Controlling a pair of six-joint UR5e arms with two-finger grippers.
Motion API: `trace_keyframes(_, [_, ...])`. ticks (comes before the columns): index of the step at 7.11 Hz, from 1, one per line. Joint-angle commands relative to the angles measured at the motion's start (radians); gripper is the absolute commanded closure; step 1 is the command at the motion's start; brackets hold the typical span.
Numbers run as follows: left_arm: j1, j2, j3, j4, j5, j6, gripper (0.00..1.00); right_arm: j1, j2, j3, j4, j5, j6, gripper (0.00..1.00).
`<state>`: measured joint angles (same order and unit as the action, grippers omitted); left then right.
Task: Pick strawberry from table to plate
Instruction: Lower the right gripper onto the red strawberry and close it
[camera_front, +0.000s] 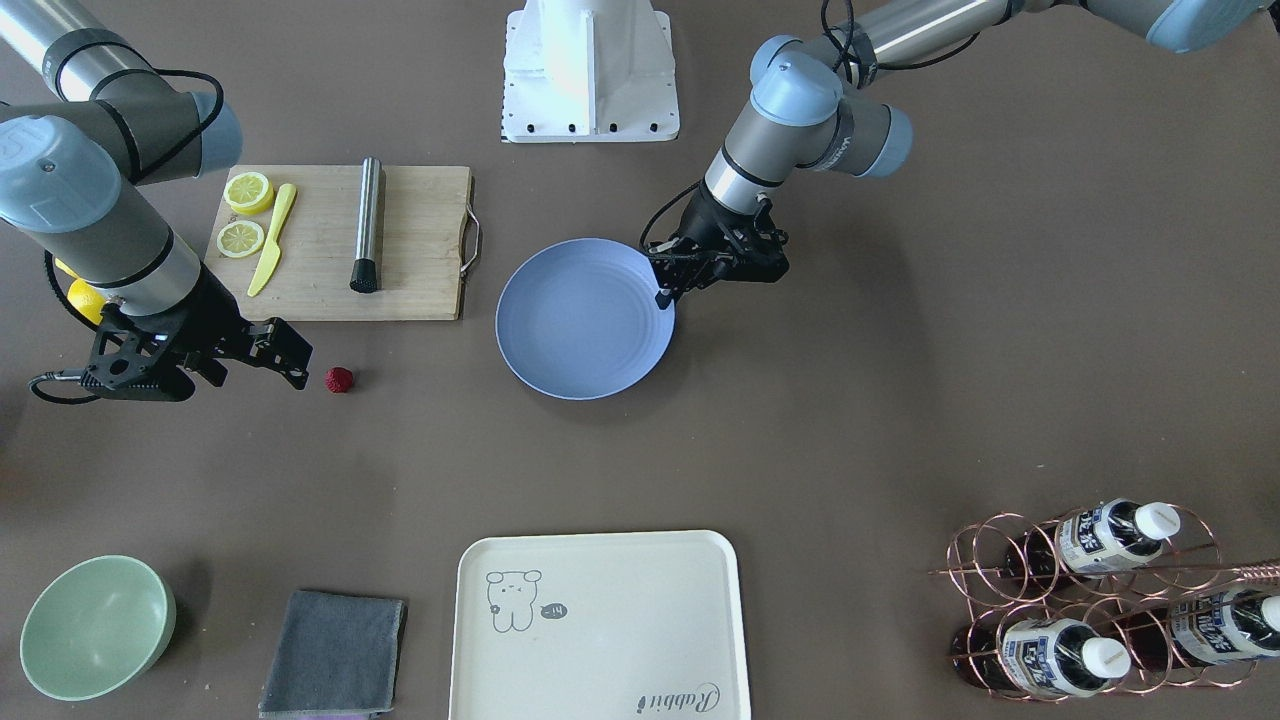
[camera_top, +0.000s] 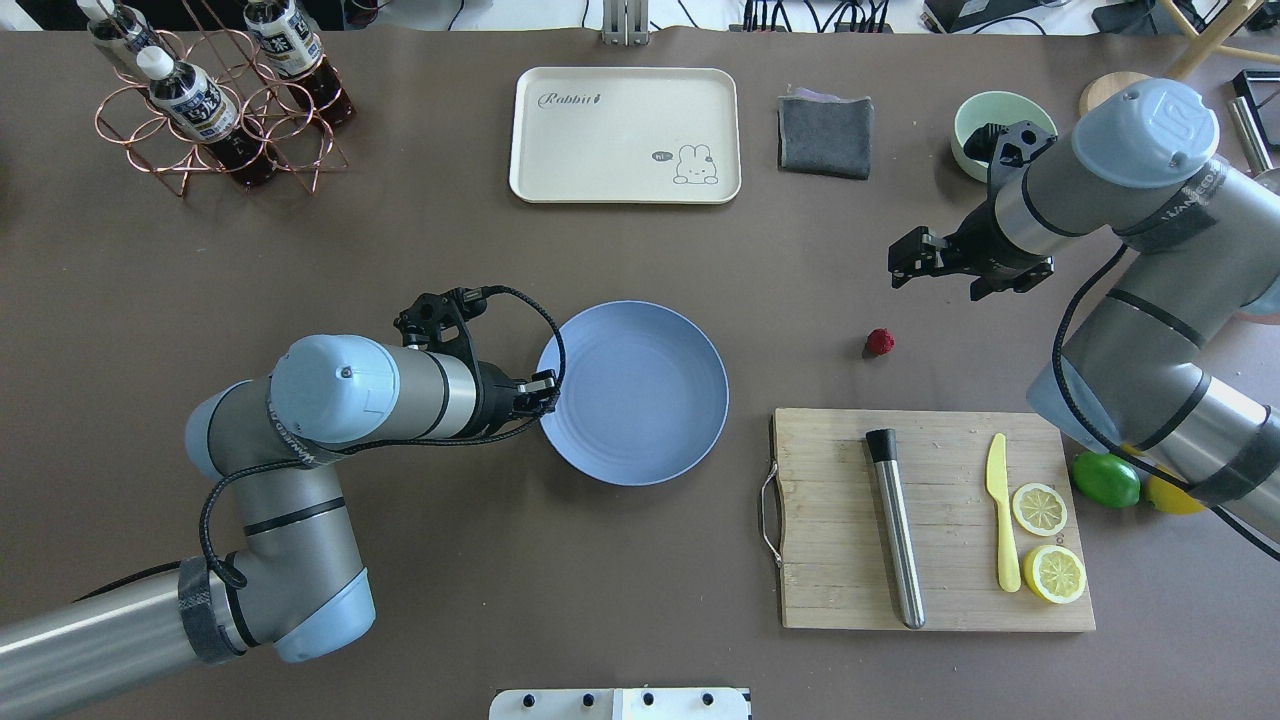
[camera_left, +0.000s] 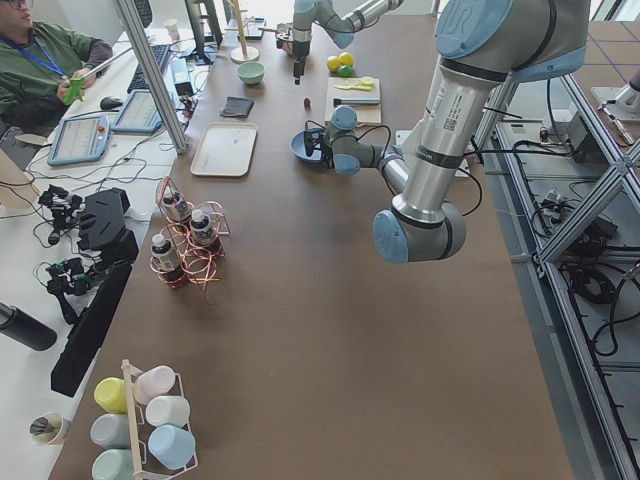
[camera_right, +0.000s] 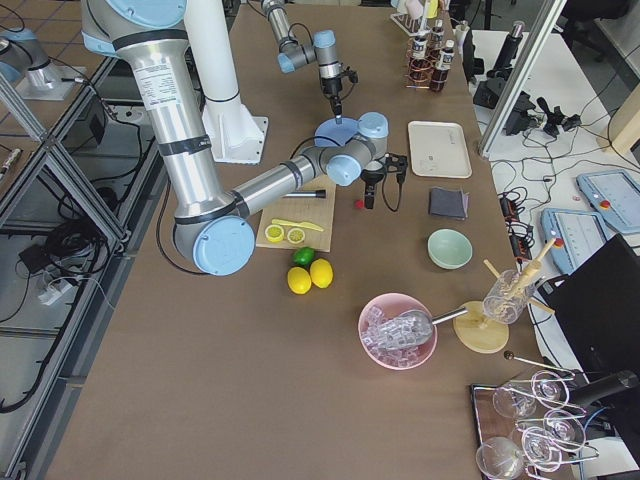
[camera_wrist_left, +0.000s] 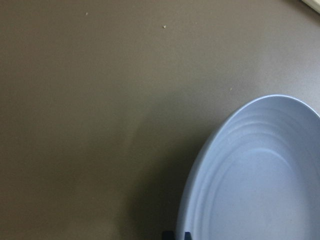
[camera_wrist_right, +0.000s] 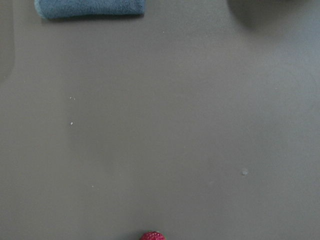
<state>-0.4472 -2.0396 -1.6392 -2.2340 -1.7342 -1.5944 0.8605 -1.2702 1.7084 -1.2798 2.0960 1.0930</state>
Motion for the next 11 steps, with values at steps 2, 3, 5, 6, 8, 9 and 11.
trace_keyframes(2, [-0.011,0.035,-0.04,0.001,-0.002,0.011,0.02,-0.061,0.0,-0.007,-0.001,-0.068,0.011,0.0])
trace_keyframes(3, [-0.016,0.035,-0.042,0.001,-0.002,0.017,0.02,-0.086,0.002,-0.007,0.0,-0.095,0.022,0.0])
trace_keyframes(5, [-0.022,0.042,-0.05,0.001,-0.002,0.04,0.02,-0.122,0.006,-0.007,0.002,-0.117,0.027,0.0])
trace_keyframes(6, [-0.022,0.056,-0.068,0.001,-0.002,0.04,0.02,-0.136,0.008,-0.01,0.007,-0.137,0.027,0.0])
trace_keyframes(8, [-0.025,0.064,-0.073,0.002,-0.002,0.042,0.02,-0.141,0.037,-0.056,0.013,-0.142,0.027,0.0])
trace_keyframes(9, [-0.025,0.064,-0.071,0.001,-0.002,0.042,0.02,-0.143,0.043,-0.076,0.02,-0.142,0.027,0.0])
trace_keyframes(11, [-0.025,0.064,-0.073,0.001,-0.002,0.042,0.02,-0.147,0.043,-0.09,0.02,-0.151,0.025,0.02])
